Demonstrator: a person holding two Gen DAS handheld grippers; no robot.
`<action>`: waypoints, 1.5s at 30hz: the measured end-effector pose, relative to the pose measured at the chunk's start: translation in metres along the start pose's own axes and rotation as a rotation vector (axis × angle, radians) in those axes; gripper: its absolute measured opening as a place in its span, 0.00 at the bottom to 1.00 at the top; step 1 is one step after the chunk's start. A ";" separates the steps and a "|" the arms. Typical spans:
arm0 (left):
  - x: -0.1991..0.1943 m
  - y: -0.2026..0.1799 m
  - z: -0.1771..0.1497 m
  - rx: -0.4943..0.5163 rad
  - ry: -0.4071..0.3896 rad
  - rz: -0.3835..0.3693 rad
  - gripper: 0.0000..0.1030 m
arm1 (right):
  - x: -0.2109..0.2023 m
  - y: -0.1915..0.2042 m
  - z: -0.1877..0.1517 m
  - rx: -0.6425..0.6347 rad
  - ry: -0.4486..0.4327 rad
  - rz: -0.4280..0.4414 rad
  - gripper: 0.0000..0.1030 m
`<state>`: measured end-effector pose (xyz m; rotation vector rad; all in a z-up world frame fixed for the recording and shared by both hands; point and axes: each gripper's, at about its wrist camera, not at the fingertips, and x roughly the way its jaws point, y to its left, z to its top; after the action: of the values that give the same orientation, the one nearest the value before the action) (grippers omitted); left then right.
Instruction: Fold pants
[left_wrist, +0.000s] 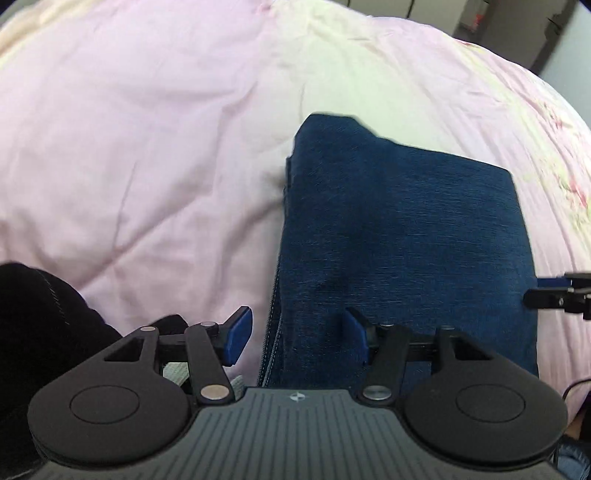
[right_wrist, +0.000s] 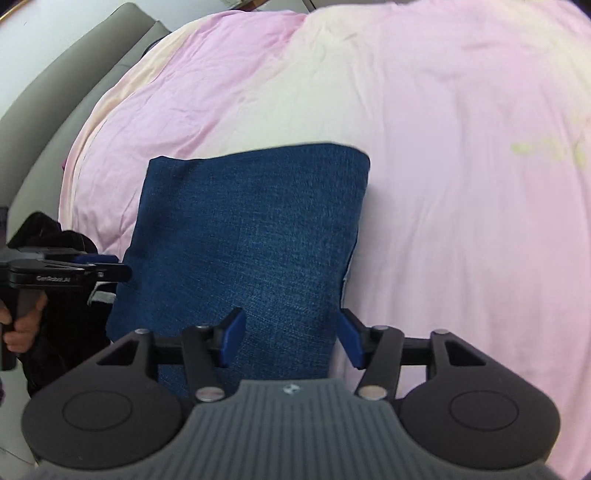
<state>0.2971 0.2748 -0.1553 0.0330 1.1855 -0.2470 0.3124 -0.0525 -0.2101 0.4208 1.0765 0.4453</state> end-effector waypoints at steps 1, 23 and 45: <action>0.006 0.007 0.000 -0.031 0.006 -0.029 0.72 | 0.005 -0.005 -0.001 0.023 0.009 0.014 0.53; 0.069 0.048 0.006 -0.349 0.095 -0.350 0.74 | 0.043 -0.061 -0.009 0.316 0.056 0.299 0.39; 0.051 -0.073 0.064 -0.252 -0.044 -0.422 0.37 | -0.092 -0.112 0.089 0.164 -0.038 0.172 0.17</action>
<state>0.3585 0.1846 -0.1701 -0.4449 1.1639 -0.4632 0.3712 -0.2049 -0.1651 0.6684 1.0474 0.5006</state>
